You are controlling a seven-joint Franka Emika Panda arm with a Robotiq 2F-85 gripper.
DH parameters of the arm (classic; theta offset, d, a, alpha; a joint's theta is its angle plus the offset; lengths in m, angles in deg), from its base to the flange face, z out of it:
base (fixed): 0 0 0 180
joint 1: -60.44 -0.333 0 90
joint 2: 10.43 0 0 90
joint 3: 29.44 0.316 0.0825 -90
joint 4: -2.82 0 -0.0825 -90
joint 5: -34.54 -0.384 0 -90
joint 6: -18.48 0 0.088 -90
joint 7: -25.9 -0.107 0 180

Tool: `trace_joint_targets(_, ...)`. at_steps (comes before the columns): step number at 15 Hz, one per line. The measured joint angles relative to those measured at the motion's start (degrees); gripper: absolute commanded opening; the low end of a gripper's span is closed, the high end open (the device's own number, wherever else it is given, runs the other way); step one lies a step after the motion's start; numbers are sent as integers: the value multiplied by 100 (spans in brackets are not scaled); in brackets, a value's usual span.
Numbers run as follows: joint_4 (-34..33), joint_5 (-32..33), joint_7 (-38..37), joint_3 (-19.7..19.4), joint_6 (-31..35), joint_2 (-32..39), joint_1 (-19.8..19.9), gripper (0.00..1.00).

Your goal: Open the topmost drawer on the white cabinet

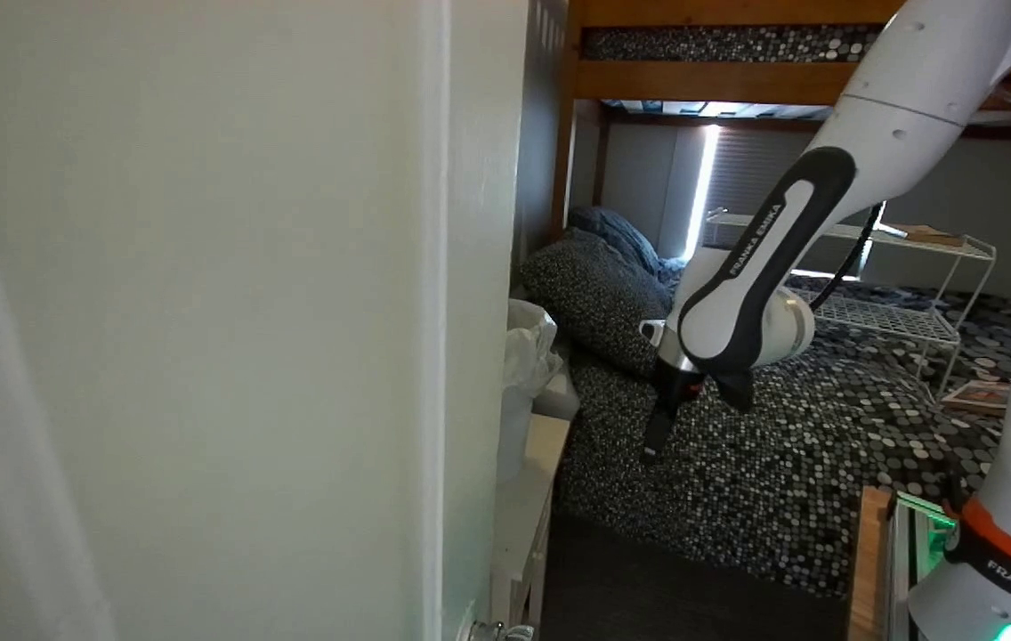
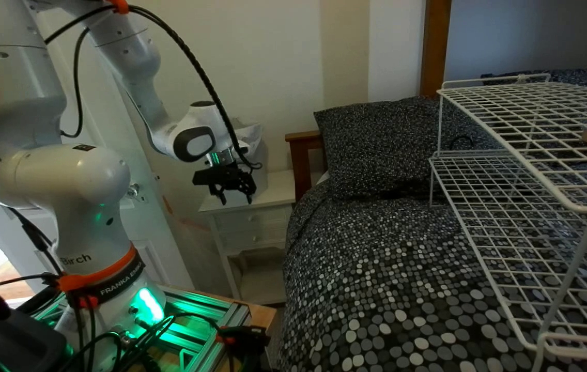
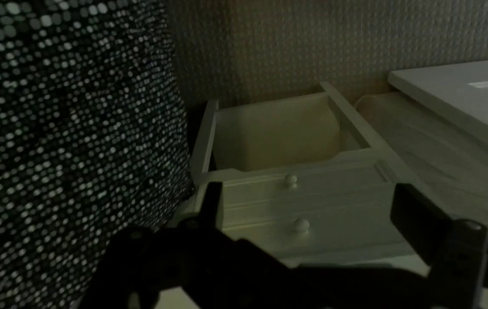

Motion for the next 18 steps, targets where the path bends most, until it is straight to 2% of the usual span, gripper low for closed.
trace_joint_targets(1, -30, -470, 271, 204, 75, 199, -6, 100)
trace_joint_targets(2, -66, -578, 339, 293, 110, 320, -18, 100)
trace_joint_targets(13, -170, -612, 371, 251, 110, 313, 26, 100)
trace_joint_targets(18, -641, -1513, 870, 774, 117, 715, 371, 100)
